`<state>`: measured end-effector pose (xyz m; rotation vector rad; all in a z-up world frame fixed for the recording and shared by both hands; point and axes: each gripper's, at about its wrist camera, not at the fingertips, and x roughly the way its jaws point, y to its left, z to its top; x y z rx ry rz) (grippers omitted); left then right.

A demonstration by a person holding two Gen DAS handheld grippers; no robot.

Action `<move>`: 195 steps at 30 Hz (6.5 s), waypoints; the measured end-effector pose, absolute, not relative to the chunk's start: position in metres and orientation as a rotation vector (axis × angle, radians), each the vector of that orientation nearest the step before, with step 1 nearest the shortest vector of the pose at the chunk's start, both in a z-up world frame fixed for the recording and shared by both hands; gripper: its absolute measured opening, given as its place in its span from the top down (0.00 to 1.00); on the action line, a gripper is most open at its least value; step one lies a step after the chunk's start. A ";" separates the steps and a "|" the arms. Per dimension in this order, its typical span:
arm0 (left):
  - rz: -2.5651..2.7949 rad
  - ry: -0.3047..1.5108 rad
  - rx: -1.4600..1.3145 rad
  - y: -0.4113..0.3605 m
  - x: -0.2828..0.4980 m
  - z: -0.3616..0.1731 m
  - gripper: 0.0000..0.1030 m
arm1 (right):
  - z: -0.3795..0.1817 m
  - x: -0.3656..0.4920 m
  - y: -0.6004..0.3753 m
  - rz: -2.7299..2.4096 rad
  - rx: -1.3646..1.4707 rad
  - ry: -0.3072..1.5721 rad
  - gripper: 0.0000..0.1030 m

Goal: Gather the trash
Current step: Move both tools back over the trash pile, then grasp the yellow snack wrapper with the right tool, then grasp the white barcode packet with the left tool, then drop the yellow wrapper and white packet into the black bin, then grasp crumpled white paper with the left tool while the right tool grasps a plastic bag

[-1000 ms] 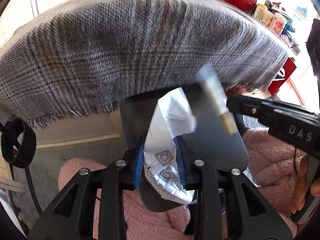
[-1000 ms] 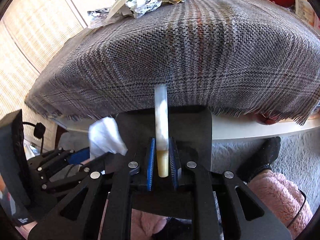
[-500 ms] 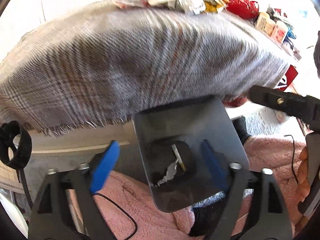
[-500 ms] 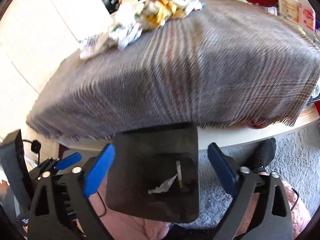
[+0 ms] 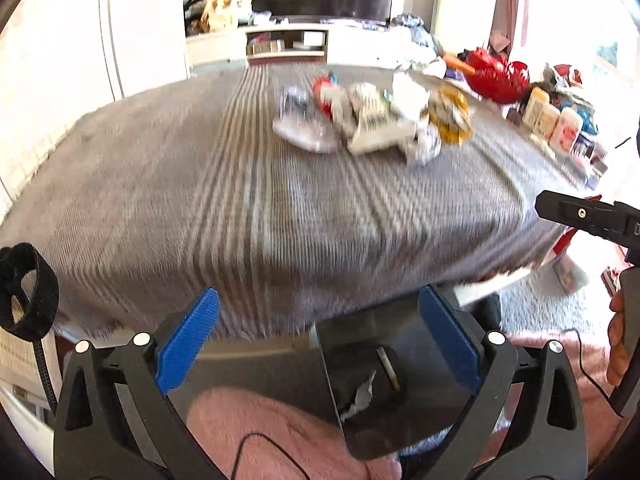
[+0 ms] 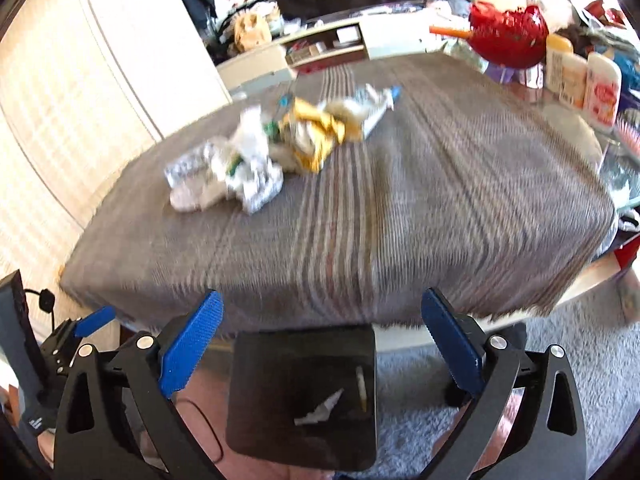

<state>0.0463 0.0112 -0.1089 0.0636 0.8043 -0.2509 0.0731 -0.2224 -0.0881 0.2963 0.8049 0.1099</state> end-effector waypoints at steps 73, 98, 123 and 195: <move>-0.264 0.621 0.064 -0.035 0.113 -0.001 0.96 | -0.005 0.142 -0.249 0.222 0.262 0.648 0.68; -0.282 0.560 0.114 -0.027 0.026 -0.005 1.00 | -0.016 0.070 -0.210 0.331 0.227 0.612 0.68; -0.415 0.699 0.063 -0.023 -0.047 -0.083 1.00 | -0.119 0.016 -0.201 0.237 0.207 0.839 0.68; -0.361 0.822 0.107 -0.087 0.155 -0.103 0.38 | -0.099 0.212 -0.234 0.135 0.239 0.914 0.42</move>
